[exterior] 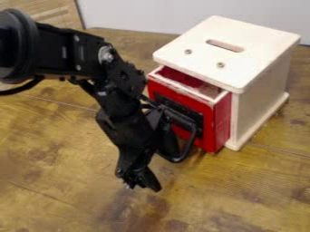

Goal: Open the drawer

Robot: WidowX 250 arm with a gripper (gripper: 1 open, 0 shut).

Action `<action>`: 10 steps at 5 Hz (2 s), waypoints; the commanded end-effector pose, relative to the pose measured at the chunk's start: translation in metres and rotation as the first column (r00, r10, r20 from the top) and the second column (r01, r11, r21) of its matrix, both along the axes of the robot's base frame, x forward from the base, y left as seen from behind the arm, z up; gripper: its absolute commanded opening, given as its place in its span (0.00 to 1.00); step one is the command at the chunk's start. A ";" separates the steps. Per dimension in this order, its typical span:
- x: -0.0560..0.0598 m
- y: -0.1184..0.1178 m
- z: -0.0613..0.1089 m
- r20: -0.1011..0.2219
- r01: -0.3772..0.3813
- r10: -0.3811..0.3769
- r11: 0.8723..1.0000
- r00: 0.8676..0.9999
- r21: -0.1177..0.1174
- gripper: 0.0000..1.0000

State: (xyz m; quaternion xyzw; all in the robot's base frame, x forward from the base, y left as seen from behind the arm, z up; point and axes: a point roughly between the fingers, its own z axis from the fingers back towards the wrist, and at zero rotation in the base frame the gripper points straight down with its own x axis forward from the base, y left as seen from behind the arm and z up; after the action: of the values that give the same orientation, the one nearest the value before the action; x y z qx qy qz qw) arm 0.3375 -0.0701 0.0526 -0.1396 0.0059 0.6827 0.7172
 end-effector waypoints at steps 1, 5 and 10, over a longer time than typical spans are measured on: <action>0.013 0.015 0.035 0.077 -0.083 0.083 0.997 0.994 0.000 0.00; -0.013 0.055 0.025 0.059 -0.128 0.126 0.991 0.990 0.041 0.00; -0.025 0.084 0.034 0.040 -0.303 0.302 0.952 0.953 0.044 1.00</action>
State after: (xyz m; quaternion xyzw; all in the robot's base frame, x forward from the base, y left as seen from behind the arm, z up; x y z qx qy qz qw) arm 0.3112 0.0091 0.0682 -0.1143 -0.0231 0.7794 0.6155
